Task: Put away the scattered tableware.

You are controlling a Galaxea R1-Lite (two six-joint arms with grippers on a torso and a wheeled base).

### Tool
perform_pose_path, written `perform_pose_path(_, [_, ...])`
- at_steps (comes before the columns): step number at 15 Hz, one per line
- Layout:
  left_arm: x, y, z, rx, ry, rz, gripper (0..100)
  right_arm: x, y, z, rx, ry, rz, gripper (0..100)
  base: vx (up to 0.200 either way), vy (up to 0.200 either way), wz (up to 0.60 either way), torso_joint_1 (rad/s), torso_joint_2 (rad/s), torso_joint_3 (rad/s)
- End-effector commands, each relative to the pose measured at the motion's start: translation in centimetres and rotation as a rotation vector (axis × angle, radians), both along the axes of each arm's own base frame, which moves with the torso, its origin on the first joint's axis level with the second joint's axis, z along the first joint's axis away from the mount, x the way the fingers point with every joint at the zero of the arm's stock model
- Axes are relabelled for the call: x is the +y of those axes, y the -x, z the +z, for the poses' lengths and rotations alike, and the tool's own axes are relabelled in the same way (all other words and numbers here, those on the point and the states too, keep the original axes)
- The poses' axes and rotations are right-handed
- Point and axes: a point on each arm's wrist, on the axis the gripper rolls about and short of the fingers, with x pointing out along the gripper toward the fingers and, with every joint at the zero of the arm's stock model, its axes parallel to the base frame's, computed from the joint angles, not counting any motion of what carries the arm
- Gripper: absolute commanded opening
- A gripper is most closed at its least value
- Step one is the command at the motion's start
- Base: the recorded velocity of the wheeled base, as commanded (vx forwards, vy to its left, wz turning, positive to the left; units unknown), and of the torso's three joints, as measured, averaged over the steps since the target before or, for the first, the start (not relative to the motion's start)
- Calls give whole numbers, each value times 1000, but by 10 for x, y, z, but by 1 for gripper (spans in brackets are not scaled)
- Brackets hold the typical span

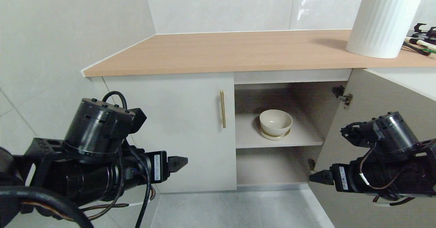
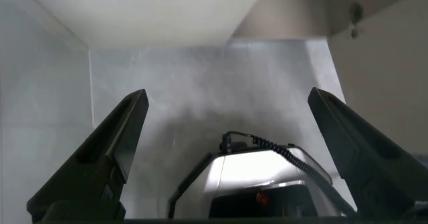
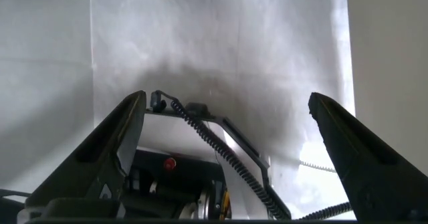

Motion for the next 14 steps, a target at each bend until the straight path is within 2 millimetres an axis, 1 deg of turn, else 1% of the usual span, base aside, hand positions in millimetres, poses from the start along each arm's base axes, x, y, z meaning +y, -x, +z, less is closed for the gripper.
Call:
perform_pose_path(1, [0, 0, -1, 4, -2, 0, 100, 0, 2, -3, 5, 19, 23, 100, -200, 0, 0, 2, 7, -2])
perform_pose_path(5, [0, -1, -1, 5, -3, 0, 100, 0, 3, -3, 3, 20, 21, 100, -200, 0, 0, 5, 0, 6])
perform_pose_path(7, [0, 0, -1, 3, -3, 1, 100, 0, 2, -2, 1, 22, 19, 100, 0, 0, 0, 0, 0, 0])
perform_pose_path(10, [0, 0, -3, 10, -7, 3, 100, -3, 9, 9, -42, 1, 21, 100, 0, 0, 0, 0, 0, 0])
perform_pose_path(11, [0, 0, -3, 11, -7, 2, 100, -5, 13, 12, -41, 6, 30, 100, 0, 0, 0, 0, 0, 0])
perform_pose_path(14, [0, 0, -3, 11, -8, 1, 100, -14, 32, 20, -3, 93, 113, 100, 0, 0, 0, 0, 0, 0])
